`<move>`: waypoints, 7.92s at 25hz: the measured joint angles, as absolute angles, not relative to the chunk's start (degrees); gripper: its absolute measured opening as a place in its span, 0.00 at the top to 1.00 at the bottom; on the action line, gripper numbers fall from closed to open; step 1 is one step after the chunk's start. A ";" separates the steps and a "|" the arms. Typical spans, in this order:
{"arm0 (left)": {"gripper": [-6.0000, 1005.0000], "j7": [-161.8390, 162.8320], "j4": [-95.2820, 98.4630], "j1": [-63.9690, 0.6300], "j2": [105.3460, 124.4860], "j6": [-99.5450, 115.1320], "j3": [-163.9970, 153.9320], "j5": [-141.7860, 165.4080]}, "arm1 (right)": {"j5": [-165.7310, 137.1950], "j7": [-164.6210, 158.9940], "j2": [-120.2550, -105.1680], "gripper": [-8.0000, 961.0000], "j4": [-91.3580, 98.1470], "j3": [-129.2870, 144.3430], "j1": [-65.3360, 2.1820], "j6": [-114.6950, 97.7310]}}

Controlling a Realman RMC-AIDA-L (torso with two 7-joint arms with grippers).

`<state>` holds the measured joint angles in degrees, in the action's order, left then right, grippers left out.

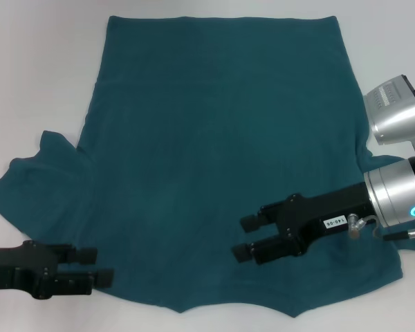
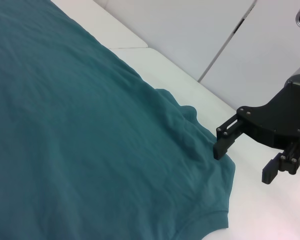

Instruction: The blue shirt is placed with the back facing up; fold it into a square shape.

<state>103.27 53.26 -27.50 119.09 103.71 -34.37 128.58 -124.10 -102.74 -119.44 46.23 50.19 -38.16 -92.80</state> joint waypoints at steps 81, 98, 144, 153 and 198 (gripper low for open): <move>0.27 138.69 46.14 -29.09 116.10 84.20 -18.37 125.77 | -125.07 -147.92 -110.47 0.22 42.45 43.55 -44.82 -76.21; 0.27 138.63 46.15 -29.02 116.10 84.11 -18.37 125.77 | -125.07 -147.92 -110.48 0.22 42.36 43.59 -44.68 -76.68; 0.27 111.12 31.76 -38.87 118.33 40.64 -26.25 125.42 | -126.84 -147.83 -110.48 0.22 41.60 43.59 -44.74 -76.53; 0.27 111.00 27.58 -40.71 118.08 32.88 -27.10 125.48 | -127.18 -147.87 -110.50 0.22 40.68 43.48 -45.10 -76.15; 0.27 106.73 22.69 -43.19 118.65 24.24 -33.05 125.51 | -127.27 -147.92 -110.39 0.22 39.37 43.49 -44.67 -75.34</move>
